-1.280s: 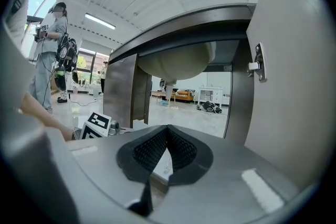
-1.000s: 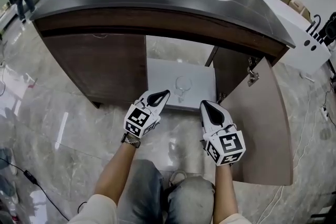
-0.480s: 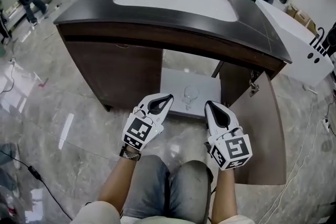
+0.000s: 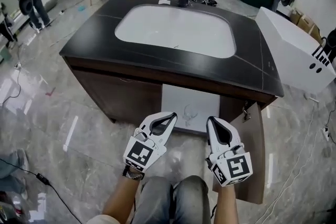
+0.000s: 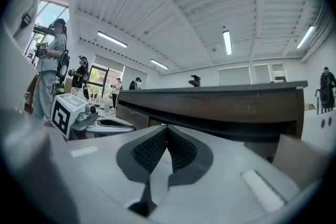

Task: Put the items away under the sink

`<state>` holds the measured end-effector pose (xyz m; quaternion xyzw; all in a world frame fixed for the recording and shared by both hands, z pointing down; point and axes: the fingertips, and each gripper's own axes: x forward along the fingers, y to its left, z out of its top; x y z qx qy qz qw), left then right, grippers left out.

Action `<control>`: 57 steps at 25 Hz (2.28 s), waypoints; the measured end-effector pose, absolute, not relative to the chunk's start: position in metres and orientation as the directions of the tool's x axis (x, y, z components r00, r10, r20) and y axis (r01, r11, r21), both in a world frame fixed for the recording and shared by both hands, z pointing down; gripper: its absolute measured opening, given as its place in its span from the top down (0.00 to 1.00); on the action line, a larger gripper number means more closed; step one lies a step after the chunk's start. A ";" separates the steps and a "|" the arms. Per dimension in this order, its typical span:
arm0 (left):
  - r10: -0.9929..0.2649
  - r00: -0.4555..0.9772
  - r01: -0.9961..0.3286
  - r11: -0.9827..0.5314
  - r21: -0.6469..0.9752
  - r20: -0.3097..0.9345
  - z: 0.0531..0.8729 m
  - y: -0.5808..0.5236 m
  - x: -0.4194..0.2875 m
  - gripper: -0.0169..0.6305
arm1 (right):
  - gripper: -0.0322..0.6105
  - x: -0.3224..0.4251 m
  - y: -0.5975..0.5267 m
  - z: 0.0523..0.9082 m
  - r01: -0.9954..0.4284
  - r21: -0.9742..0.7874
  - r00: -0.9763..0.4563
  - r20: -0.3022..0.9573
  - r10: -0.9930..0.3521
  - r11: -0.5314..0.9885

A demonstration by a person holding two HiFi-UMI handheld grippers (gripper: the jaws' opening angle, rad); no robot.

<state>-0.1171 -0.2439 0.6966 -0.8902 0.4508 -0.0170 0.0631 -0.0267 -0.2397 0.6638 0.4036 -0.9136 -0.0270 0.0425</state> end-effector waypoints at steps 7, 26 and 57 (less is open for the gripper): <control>-0.820 0.572 -0.817 -0.570 -0.086 0.006 0.586 -0.243 -0.121 0.97 | 0.94 -0.013 -0.242 0.543 -0.750 0.039 -0.659 0.055 -0.750 0.661; -0.862 0.507 -0.856 -0.507 -0.106 0.026 0.249 -0.208 -0.136 0.97 | 0.94 -0.001 -0.199 0.221 -0.781 0.140 -0.600 0.100 -0.794 0.608; -0.879 0.471 -0.870 -0.448 -0.204 -0.078 0.086 -0.039 -0.145 0.97 | 0.94 -0.029 -0.021 0.087 -0.745 0.141 -0.655 0.031 -0.755 0.652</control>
